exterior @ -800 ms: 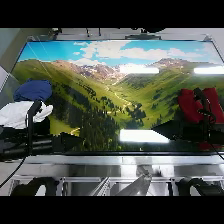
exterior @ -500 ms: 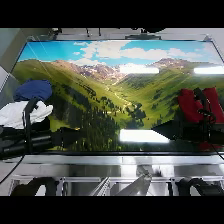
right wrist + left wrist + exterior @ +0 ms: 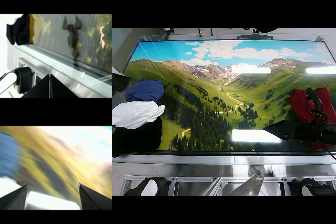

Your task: Fold the shirts.

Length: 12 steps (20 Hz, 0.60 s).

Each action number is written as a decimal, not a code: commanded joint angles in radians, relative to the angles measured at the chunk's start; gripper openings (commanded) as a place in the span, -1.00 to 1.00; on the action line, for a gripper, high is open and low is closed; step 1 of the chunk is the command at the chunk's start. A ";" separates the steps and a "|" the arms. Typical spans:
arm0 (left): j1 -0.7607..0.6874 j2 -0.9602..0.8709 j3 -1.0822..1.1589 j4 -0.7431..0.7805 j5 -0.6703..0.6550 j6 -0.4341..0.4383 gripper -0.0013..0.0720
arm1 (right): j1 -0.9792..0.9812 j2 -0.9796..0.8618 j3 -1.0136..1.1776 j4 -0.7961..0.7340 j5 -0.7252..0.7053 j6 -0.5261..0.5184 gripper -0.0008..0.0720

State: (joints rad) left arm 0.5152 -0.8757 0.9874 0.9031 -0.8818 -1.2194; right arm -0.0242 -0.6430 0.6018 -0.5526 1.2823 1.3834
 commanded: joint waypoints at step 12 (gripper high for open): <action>0.019 -1.047 0.666 0.195 -0.167 -0.028 1.00 | 0.001 -0.003 0.000 0.000 -0.153 0.000 -0.93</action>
State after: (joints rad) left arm 0.5442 -1.8091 1.5639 1.0027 -0.9287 -1.1862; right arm -0.0242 -0.6449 0.6018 -0.5526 1.1942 1.3834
